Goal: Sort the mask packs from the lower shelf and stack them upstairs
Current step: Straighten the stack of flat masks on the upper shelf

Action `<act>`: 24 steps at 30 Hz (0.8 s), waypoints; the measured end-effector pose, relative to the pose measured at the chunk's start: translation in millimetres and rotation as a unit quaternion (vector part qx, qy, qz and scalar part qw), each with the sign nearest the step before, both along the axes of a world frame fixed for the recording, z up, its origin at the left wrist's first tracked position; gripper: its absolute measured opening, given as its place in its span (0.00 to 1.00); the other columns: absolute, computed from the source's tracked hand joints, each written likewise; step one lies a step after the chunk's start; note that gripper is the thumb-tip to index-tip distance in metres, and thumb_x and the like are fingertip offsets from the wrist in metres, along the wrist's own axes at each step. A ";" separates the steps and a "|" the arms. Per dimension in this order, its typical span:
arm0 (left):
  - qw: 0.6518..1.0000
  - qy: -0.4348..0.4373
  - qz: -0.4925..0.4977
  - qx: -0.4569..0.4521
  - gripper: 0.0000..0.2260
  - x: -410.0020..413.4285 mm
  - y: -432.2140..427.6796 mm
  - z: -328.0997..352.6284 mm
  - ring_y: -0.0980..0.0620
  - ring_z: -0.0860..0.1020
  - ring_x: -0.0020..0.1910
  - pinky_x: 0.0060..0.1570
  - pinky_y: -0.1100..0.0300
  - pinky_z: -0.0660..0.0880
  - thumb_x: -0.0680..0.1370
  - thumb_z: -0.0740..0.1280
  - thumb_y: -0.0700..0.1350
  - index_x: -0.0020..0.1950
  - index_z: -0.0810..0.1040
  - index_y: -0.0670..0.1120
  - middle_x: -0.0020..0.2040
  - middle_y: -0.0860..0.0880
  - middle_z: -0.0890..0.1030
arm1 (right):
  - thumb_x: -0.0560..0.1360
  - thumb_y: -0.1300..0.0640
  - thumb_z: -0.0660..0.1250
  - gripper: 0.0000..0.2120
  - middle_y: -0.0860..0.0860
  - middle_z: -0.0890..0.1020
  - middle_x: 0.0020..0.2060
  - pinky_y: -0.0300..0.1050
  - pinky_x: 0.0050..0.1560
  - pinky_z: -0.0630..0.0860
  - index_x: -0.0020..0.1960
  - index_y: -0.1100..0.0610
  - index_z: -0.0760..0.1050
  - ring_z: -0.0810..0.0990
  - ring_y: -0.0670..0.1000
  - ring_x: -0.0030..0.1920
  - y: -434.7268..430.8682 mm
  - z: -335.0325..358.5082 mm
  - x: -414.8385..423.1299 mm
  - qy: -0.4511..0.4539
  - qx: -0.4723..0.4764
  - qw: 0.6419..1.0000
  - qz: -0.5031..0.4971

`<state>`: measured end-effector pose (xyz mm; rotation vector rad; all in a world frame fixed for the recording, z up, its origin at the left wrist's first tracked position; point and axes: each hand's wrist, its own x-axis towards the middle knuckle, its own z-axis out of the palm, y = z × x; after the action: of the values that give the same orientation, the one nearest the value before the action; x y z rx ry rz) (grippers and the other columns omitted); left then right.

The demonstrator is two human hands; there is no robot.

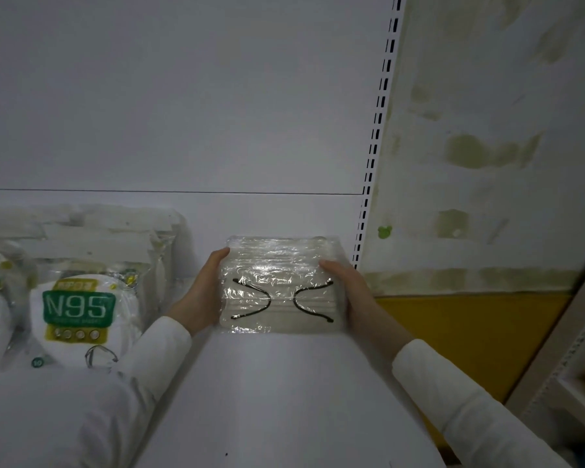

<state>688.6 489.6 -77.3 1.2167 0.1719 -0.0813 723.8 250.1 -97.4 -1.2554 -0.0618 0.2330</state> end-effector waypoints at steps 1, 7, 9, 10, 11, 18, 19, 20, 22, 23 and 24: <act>1.000 0.002 -0.002 0.003 0.23 -1.6 1.2 1.4 0.45 0.82 0.43 0.52 0.53 0.77 0.73 0.61 0.61 0.56 0.80 0.44 0.44 0.45 0.84 | 0.57 0.43 0.79 0.33 0.51 0.83 0.56 0.59 0.64 0.73 0.60 0.49 0.77 0.81 0.56 0.57 -1.5 -1.0 2.5 0.015 0.001 1.000 -0.005; 0.997 -0.002 0.075 0.035 0.20 2.6 -2.9 18.3 0.52 0.72 0.18 0.24 0.64 0.69 0.77 0.58 0.58 0.35 0.73 0.44 0.20 0.49 0.74 | 0.48 0.35 0.77 0.50 0.52 0.74 0.67 0.59 0.71 0.62 0.68 0.48 0.73 0.69 0.57 0.70 2.8 13.6 10.3 0.054 0.028 0.998 -0.011; 0.994 -0.002 0.099 0.038 0.20 5.3 -3.7 19.3 0.55 0.68 0.15 0.22 0.65 0.65 0.77 0.59 0.58 0.34 0.70 0.44 0.18 0.51 0.70 | 0.52 0.35 0.76 0.43 0.52 0.77 0.64 0.59 0.71 0.64 0.65 0.48 0.75 0.72 0.57 0.67 8.9 14.6 11.0 0.045 0.021 0.999 -0.018; 0.994 -0.009 0.099 0.041 0.19 7.9 -2.7 17.7 0.55 0.69 0.17 0.25 0.66 0.67 0.76 0.61 0.59 0.36 0.73 0.44 0.19 0.51 0.71 | 0.54 0.36 0.75 0.40 0.52 0.78 0.62 0.59 0.70 0.65 0.64 0.48 0.76 0.74 0.56 0.65 11.2 14.7 10.0 0.040 0.017 0.999 -0.022; 0.995 -0.016 0.096 0.037 0.20 10.7 -2.3 15.6 0.54 0.73 0.23 0.33 0.64 0.71 0.73 0.63 0.61 0.42 0.77 0.44 0.24 0.50 0.75 | 0.56 0.36 0.75 0.38 0.52 0.78 0.62 0.59 0.69 0.66 0.64 0.47 0.75 0.73 0.56 0.64 12.4 13.8 10.8 0.037 0.015 0.999 -0.028; 0.995 -0.018 0.096 0.025 0.21 12.9 1.5 9.6 0.48 0.79 0.34 0.36 0.59 0.75 0.73 0.63 0.60 0.50 0.77 0.43 0.35 0.46 0.80 | 0.55 0.38 0.77 0.38 0.51 0.80 0.59 0.59 0.65 0.71 0.62 0.51 0.75 0.78 0.55 0.59 8.0 5.2 14.8 0.018 0.030 0.997 -0.064; 0.996 -0.024 0.084 0.030 0.18 11.8 -0.6 10.4 0.50 0.78 0.28 0.30 0.62 0.73 0.76 0.61 0.57 0.46 0.77 0.43 0.30 0.48 0.79 | 0.59 0.39 0.75 0.36 0.49 0.80 0.58 0.57 0.65 0.70 0.63 0.51 0.74 0.77 0.53 0.59 8.0 7.7 12.0 0.006 0.016 0.998 -0.066; 0.996 -0.028 0.082 0.036 0.17 12.3 -1.4 9.4 0.51 0.76 0.24 0.27 0.63 0.72 0.77 0.59 0.56 0.43 0.76 0.44 0.26 0.49 0.78 | 0.60 0.38 0.74 0.35 0.47 0.78 0.58 0.55 0.65 0.69 0.64 0.51 0.73 0.76 0.51 0.59 8.2 9.0 10.8 0.000 -0.001 0.997 -0.074; 0.996 -0.030 0.074 0.024 0.18 10.7 -1.3 7.2 0.52 0.76 0.22 0.27 0.63 0.72 0.78 0.58 0.56 0.41 0.76 0.44 0.24 0.49 0.77 | 0.58 0.34 0.72 0.42 0.44 0.74 0.62 0.54 0.65 0.67 0.68 0.48 0.69 0.72 0.52 0.63 7.9 9.3 10.4 0.004 -0.027 0.996 -0.087; 0.997 -0.027 0.070 0.015 0.18 7.2 -1.9 7.6 0.51 0.76 0.23 0.29 0.61 0.72 0.78 0.57 0.57 0.41 0.76 0.44 0.25 0.48 0.78 | 0.55 0.32 0.72 0.45 0.43 0.72 0.64 0.54 0.65 0.66 0.70 0.46 0.68 0.70 0.53 0.66 8.2 10.6 8.2 0.010 -0.025 0.995 -0.092; 0.998 -0.025 0.064 0.006 0.19 5.2 -0.6 6.4 0.50 0.77 0.25 0.32 0.60 0.72 0.77 0.57 0.58 0.42 0.77 0.43 0.27 0.47 0.79 | 0.53 0.31 0.73 0.48 0.44 0.71 0.67 0.56 0.67 0.65 0.70 0.44 0.67 0.69 0.53 0.67 7.7 10.4 7.1 0.017 -0.017 0.995 -0.095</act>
<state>693.9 489.0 -70.9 1.2155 0.2071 0.0618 730.9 257.8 -87.0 -1.2827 0.0897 0.0912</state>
